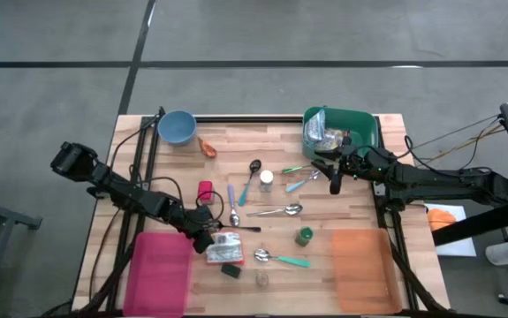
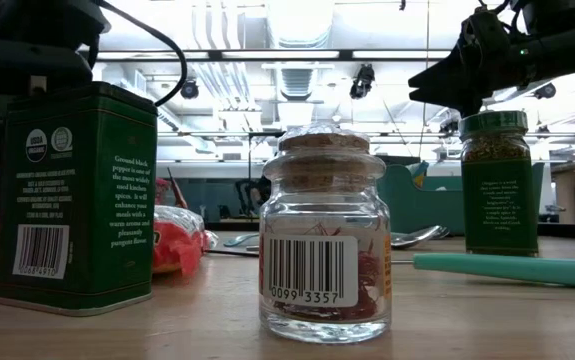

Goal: Pick & Place Food Item
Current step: Put the orange noodle pack into the green bin

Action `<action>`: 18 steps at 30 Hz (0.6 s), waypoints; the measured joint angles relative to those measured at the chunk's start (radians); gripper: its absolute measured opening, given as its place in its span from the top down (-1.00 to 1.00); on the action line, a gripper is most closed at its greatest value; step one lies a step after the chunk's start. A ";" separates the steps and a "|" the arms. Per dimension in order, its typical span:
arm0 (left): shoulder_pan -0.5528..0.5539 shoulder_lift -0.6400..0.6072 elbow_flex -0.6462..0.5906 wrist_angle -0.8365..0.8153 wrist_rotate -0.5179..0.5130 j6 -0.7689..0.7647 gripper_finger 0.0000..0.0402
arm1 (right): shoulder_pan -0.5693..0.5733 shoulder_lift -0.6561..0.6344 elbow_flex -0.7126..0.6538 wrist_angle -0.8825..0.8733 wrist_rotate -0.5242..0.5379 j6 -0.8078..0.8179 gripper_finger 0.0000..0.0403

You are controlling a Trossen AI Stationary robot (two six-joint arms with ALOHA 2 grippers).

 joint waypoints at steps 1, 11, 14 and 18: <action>0.000 0.000 0.000 0.000 0.000 0.000 0.39 | 0.000 0.000 0.000 0.000 0.000 0.001 0.07; 0.000 0.000 0.000 0.003 0.000 0.000 0.50 | 0.000 0.000 0.000 0.000 0.000 0.001 0.07; 0.000 0.000 0.000 0.008 0.000 0.001 0.53 | 0.000 0.000 0.000 0.000 0.000 -0.001 0.07; 0.000 0.000 0.000 0.011 -0.006 0.009 0.72 | 0.000 0.000 0.000 0.000 0.000 -0.001 0.07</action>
